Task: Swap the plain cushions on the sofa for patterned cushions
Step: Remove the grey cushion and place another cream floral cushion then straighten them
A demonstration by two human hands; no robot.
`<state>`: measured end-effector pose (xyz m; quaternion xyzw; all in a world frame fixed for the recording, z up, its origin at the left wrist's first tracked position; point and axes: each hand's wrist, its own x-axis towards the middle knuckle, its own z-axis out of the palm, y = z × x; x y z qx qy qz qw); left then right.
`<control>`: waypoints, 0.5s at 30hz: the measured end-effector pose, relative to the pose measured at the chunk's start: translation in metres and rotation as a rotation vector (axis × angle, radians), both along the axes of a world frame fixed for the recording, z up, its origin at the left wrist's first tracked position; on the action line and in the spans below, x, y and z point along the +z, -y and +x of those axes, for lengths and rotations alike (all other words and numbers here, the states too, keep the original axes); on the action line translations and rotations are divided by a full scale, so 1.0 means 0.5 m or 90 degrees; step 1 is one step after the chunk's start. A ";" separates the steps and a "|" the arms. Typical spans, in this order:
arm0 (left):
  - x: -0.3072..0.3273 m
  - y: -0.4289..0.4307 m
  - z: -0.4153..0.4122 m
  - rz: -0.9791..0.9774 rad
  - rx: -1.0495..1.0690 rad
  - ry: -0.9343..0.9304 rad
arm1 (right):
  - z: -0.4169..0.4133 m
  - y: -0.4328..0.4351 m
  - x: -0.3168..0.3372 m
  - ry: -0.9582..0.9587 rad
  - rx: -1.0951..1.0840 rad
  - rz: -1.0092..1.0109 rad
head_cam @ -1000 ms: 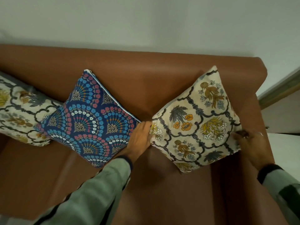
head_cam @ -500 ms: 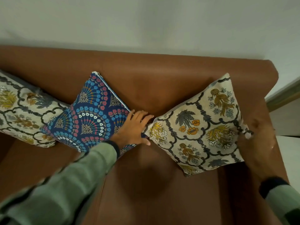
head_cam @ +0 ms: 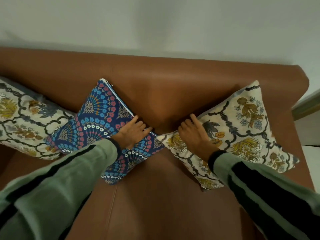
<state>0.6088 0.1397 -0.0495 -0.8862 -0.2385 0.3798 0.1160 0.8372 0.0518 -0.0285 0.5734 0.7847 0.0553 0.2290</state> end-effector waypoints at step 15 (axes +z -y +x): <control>0.074 0.062 -0.106 0.114 0.038 0.163 | 0.010 0.004 0.023 -0.064 -0.201 0.070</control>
